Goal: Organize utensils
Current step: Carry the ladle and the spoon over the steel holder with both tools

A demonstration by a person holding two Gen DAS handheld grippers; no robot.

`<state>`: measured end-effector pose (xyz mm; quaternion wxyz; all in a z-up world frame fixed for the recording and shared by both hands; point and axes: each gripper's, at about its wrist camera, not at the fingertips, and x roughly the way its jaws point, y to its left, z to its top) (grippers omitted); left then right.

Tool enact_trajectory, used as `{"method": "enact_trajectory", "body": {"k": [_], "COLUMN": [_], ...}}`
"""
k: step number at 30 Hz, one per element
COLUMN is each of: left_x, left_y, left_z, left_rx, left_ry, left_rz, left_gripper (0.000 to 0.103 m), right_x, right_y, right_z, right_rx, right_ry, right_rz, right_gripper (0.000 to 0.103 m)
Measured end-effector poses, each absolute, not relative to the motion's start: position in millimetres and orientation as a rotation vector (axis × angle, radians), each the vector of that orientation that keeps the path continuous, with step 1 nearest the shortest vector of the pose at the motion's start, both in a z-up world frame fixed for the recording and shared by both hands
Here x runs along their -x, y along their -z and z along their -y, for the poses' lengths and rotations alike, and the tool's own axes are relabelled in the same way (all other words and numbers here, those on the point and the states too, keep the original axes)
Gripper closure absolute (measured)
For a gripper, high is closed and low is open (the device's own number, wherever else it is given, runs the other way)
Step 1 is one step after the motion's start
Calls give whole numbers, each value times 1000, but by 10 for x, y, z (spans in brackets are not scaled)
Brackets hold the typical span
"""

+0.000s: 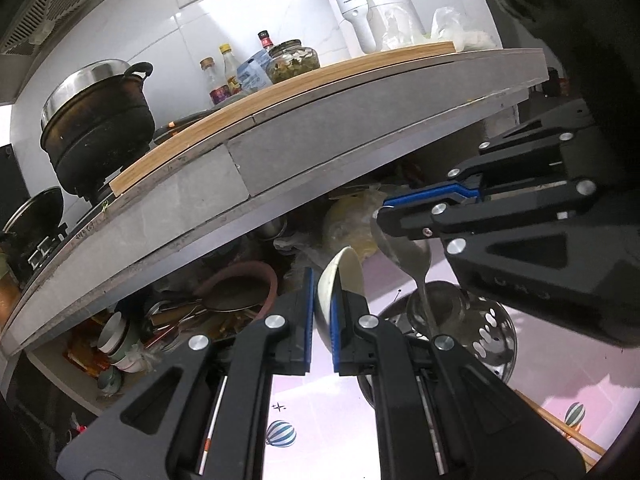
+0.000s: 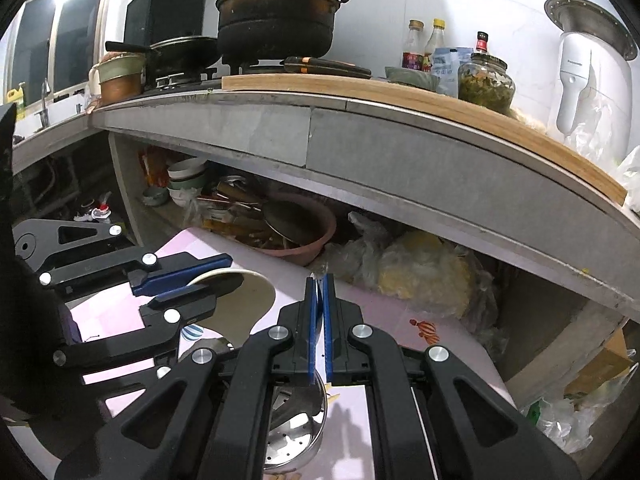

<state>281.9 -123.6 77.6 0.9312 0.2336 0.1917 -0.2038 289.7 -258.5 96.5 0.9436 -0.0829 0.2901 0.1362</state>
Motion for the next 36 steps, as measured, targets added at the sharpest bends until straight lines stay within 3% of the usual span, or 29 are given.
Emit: {"method": "enact_trajectory", "body": {"k": [18,36], "left_x": [-2471,-2523], "left_y": [-723,-587], "left_z": [1245,1199], "left_rx": [-569,-529], "left_ry": [393,420], "left_rz": [-268,-326], "left_gripper": [97,97], "right_x": [-2829,-2846], "right_y": [-833,-724], "right_z": [2542,2579], "right_rx": [156,128], "right_ry": [-296,-312], "right_rz": [-603,-631], "right_gripper": [100,99]}}
